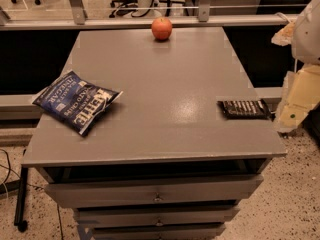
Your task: Move blue chip bag near apple
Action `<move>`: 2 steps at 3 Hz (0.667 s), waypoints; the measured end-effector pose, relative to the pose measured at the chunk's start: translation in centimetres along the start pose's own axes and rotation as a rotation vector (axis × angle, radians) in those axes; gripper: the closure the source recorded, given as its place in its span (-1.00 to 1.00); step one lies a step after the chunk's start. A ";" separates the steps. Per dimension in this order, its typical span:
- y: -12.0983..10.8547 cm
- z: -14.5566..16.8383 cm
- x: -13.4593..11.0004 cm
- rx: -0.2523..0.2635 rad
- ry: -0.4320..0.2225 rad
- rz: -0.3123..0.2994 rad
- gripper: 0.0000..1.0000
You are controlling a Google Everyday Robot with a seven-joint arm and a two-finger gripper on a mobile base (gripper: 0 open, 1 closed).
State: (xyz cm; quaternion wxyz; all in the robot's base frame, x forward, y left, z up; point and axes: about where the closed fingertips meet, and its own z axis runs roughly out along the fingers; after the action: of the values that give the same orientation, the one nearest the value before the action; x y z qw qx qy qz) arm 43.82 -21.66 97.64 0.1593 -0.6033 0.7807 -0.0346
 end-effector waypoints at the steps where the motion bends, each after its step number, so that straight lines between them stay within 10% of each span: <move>1: 0.0 0.0 0.0 0.000 0.000 0.000 -1.00; 2: -0.6 0.4 -0.8 -0.005 -0.047 -0.005 -1.00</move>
Offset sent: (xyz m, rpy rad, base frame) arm 0.0202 0.0155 -0.0060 0.1107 -0.0002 0.0447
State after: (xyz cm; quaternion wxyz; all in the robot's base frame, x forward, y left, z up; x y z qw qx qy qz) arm 44.63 -20.99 97.59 0.1761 -0.6061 0.7754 -0.0189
